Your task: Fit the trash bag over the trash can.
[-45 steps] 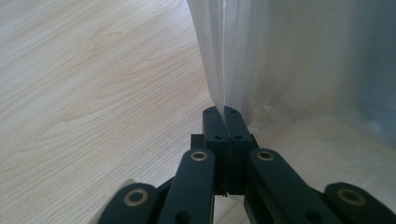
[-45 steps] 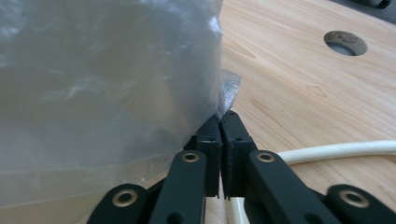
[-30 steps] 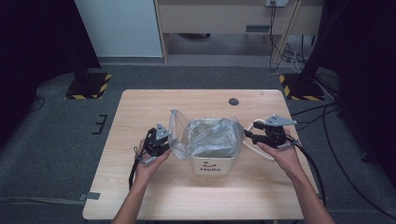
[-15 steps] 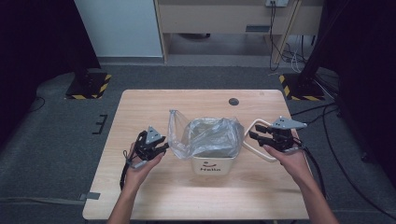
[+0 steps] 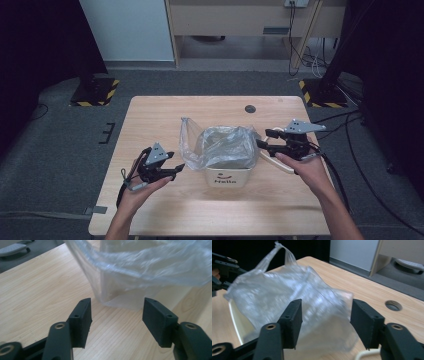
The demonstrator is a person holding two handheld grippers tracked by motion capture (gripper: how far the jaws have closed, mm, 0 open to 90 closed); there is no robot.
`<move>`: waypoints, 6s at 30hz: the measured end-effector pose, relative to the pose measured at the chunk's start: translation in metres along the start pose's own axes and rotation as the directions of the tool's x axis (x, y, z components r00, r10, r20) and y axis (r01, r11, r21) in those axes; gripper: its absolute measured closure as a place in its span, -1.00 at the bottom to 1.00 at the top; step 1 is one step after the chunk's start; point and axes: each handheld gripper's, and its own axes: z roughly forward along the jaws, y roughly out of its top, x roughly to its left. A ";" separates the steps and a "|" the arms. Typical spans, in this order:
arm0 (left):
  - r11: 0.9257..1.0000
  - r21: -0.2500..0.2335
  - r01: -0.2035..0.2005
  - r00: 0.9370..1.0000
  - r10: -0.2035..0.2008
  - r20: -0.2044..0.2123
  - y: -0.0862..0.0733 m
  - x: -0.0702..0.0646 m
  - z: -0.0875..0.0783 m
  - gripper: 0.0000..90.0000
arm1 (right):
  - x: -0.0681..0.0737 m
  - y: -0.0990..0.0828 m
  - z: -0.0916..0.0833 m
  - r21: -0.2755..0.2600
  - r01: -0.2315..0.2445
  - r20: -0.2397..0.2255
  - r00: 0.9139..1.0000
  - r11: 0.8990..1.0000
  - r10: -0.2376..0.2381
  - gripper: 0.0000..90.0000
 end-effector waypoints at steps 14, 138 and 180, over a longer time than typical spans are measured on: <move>0.996 -0.080 0.042 0.993 -0.032 0.115 0.007 0.000 -0.006 -0.41 | 0.013 0.015 0.028 0.112 0.035 -0.083 0.996 0.993 -0.025 0.27; 0.981 0.054 -0.188 0.975 0.179 0.135 -0.009 -0.052 0.058 0.99 | 0.028 -0.071 -0.031 0.004 0.086 -0.118 0.989 0.996 -0.085 -0.01; 0.974 0.028 -0.224 0.969 0.219 0.115 -0.003 -0.055 0.053 0.93 | 0.029 -0.045 -0.017 0.020 0.101 -0.163 0.982 0.995 -0.096 0.27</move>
